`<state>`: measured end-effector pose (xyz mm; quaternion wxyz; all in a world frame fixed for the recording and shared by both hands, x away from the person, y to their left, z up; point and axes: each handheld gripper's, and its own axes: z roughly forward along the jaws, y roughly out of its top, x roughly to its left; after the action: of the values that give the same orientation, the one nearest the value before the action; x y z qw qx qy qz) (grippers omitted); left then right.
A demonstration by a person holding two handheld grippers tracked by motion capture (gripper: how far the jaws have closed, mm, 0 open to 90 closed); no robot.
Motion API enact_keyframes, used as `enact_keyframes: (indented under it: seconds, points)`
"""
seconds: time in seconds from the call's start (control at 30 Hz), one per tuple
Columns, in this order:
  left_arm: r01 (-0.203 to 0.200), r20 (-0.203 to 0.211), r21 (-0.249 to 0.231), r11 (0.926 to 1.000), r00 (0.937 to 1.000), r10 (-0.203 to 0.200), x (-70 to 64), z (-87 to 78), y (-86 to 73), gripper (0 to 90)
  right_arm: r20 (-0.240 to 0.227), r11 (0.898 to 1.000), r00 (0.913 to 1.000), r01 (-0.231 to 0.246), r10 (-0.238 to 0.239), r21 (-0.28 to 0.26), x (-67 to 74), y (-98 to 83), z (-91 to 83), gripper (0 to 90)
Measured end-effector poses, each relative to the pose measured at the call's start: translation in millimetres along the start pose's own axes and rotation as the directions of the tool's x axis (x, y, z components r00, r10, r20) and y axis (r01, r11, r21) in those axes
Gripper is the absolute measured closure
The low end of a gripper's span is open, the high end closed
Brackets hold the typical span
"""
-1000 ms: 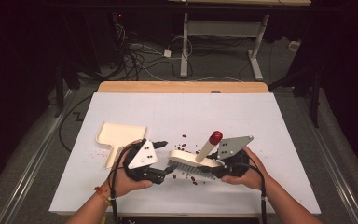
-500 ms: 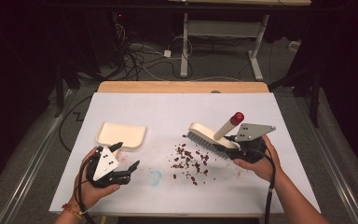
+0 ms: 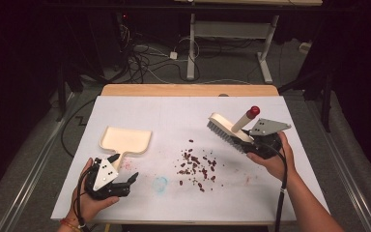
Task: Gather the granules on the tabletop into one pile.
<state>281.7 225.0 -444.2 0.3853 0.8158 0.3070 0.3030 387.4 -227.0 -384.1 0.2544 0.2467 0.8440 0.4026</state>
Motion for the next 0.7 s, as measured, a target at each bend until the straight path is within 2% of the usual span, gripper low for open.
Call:
enact_keyframes:
  seconds: [0.03,0.07,0.13,0.17,0.27,0.3,0.33,0.4,0.5,0.57,0.63,0.7]
  points:
    - [0.000,0.002,0.005,1.0000,1.0000,-0.001,0.4,0.9,0.0,16.7,0.020,1.000,0.9998,0.007,-0.007,0.013,-3.5,-0.2,9.3,67.5]
    - [0.003,0.000,0.008,1.0000,1.0000,-0.003,0.8,1.8,-0.4,16.7,0.020,1.000,0.9998,0.007,-0.007,0.013,-3.5,-0.2,9.3,67.5]
    - [0.017,0.007,0.013,0.9998,0.9998,-0.017,1.4,3.8,-1.1,16.7,0.023,1.000,0.9997,-0.004,0.003,0.029,-6.5,-0.6,21.8,67.4]
    - [0.018,0.008,0.018,0.9997,0.9998,-0.018,1.4,5.1,-0.9,16.7,0.027,0.999,0.9996,0.002,-0.004,0.054,-8.0,-2.0,38.8,67.5]
    - [0.011,0.014,0.021,0.9997,0.9998,-0.011,-1.0,6.3,0.0,16.6,0.039,0.997,0.9992,0.010,-0.013,0.080,-6.5,-2.3,59.4,67.5]
    - [0.006,0.017,0.024,0.9997,0.9998,-0.006,-2.3,6.6,0.2,16.6,0.039,0.997,0.9992,0.010,-0.013,0.080,-6.5,-2.3,59.4,67.5]
    - [0.002,0.024,0.026,0.9997,0.9997,-0.002,-3.2,7.5,0.4,16.7,0.038,0.996,0.9988,0.028,-0.031,0.085,-6.0,-1.6,66.3,67.5]
    - [-0.005,0.032,0.034,0.9994,0.9995,0.003,-3.8,10.1,1.3,16.7,0.032,0.995,0.9984,0.045,-0.048,0.089,-1.1,1.7,78.3,67.5]
    - [-0.004,0.041,0.038,0.9993,0.9992,0.003,-4.7,14.0,2.5,16.7,0.024,0.985,0.9911,0.127,-0.131,0.116,16.2,12.4,93.2,67.5]
    - [-0.015,0.048,0.045,0.9989,0.9988,0.013,-6.1,15.4,2.8,16.7,0.001,0.980,0.9871,0.159,-0.160,0.123,28.1,16.3,98.8,67.5]
    - [-0.013,0.057,0.056,0.9983,0.9983,0.010,-8.3,15.2,2.5,16.7,-0.012,0.967,0.9759,0.217,-0.218,0.131,38.0,17.9,102.7,67.5]
    - [-0.016,0.062,0.056,0.9983,0.9980,0.013,-9.3,14.3,2.2,16.7,-0.016,0.966,0.9743,0.225,-0.225,0.129,42.6,18.0,104.1,67.5]
